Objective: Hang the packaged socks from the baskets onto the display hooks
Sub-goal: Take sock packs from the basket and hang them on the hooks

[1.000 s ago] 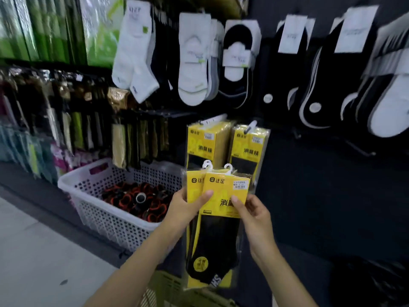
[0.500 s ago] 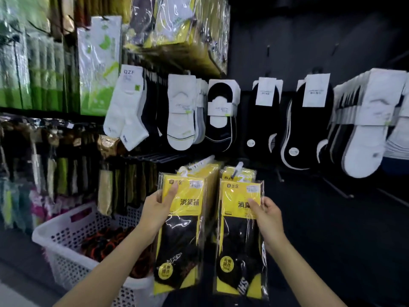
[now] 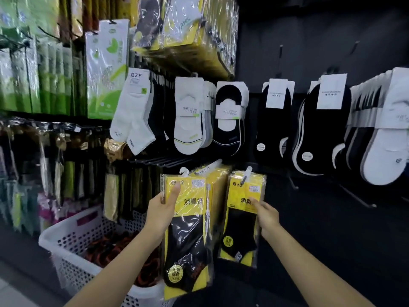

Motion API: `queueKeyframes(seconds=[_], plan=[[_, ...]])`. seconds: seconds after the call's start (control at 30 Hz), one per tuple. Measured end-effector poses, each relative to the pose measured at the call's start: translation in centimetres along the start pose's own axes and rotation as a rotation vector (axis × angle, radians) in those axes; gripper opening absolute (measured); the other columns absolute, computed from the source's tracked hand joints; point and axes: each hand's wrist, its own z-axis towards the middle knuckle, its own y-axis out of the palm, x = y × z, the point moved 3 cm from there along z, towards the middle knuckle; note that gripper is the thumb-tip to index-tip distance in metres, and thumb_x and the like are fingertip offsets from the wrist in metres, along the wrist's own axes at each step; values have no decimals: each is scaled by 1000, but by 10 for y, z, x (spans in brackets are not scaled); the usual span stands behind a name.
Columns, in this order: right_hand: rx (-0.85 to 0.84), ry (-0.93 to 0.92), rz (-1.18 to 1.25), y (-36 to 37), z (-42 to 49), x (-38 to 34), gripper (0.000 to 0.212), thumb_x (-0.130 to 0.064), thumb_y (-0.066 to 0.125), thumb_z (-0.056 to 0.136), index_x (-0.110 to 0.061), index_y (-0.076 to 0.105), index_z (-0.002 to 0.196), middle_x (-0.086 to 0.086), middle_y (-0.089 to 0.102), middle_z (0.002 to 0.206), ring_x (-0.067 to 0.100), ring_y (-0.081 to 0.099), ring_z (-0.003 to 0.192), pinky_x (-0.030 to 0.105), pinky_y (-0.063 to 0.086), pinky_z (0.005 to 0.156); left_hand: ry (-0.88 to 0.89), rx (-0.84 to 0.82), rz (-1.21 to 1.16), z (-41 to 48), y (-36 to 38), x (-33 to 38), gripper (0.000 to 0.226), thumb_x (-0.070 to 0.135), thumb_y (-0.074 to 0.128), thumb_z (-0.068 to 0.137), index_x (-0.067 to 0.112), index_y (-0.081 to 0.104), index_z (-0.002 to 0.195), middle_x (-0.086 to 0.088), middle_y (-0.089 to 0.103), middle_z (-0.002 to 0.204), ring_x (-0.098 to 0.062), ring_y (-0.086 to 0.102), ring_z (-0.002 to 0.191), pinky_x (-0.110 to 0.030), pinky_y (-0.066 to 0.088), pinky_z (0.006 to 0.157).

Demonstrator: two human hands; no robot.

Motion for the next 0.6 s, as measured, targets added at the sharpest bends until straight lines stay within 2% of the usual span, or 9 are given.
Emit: queueKeyframes(seconds=[0.1, 0.23, 0.27, 0.33, 0.43, 0.47, 0.53, 0.6], plan=[[105, -25, -51, -6, 4, 6, 33, -22, 73, 83, -3, 64, 109, 14, 66, 115, 28, 60, 109, 38, 48, 98, -14, -20, -23, -4, 4, 0, 37, 65, 50, 79, 34, 32, 70, 17, 31, 68, 2, 32, 58, -9, 30, 63], [199, -178, -116, -12, -19, 3, 31, -20, 72, 84, -10, 57, 109, 10, 59, 118, 22, 58, 104, 33, 48, 89, 10, -22, -28, -15, 9, -2, 53, 68, 52, 71, 24, 24, 62, 15, 25, 52, -3, 27, 49, -12, 34, 64], [151, -221, -127, -10, -28, 1, 24, -21, 70, 86, -13, 57, 104, 8, 59, 116, 20, 59, 101, 33, 50, 89, 12, -32, -27, -16, 11, -4, 50, 68, 52, 71, 25, 27, 64, 16, 27, 55, -2, 29, 49, -11, 34, 64], [-48, -260, -143, 1, -54, -5, 7, -23, 63, 90, -19, 60, 95, 5, 63, 109, 17, 62, 95, 29, 53, 83, 3, -66, -33, -21, 19, -4, 43, 67, 51, 74, 26, 39, 78, 17, 34, 69, 3, 35, 56, -9, 34, 61], [-299, -303, -153, 18, -90, -13, 12, -28, 59, 91, -22, 64, 100, -1, 67, 99, 8, 66, 85, 17, 53, 68, -4, -86, -69, -31, 33, 0, 49, 69, 50, 71, 22, 46, 85, 18, 42, 75, 3, 44, 60, -9, 36, 59], [-319, -332, -143, 20, -98, -15, 15, -29, 62, 89, -22, 65, 102, -4, 68, 97, 6, 66, 83, 14, 52, 67, -5, -85, -93, -36, 36, 3, 50, 70, 51, 69, 21, 51, 82, 19, 48, 76, 4, 50, 63, -9, 36, 60], [-309, -369, -106, 22, -110, -19, 22, -29, 68, 85, -21, 64, 105, -5, 68, 97, 5, 65, 87, 12, 51, 70, -10, -94, -147, -43, 41, 8, 56, 70, 54, 65, 21, 65, 88, 15, 63, 84, 4, 60, 73, -12, 42, 67], [-297, -364, -56, 21, -117, -20, 26, -29, 72, 82, -19, 64, 104, -5, 69, 95, 6, 65, 89, 12, 51, 71, -7, -106, -182, -47, 44, 12, 63, 69, 60, 61, 17, 69, 95, 6, 72, 91, -7, 67, 85, -25, 52, 79]])
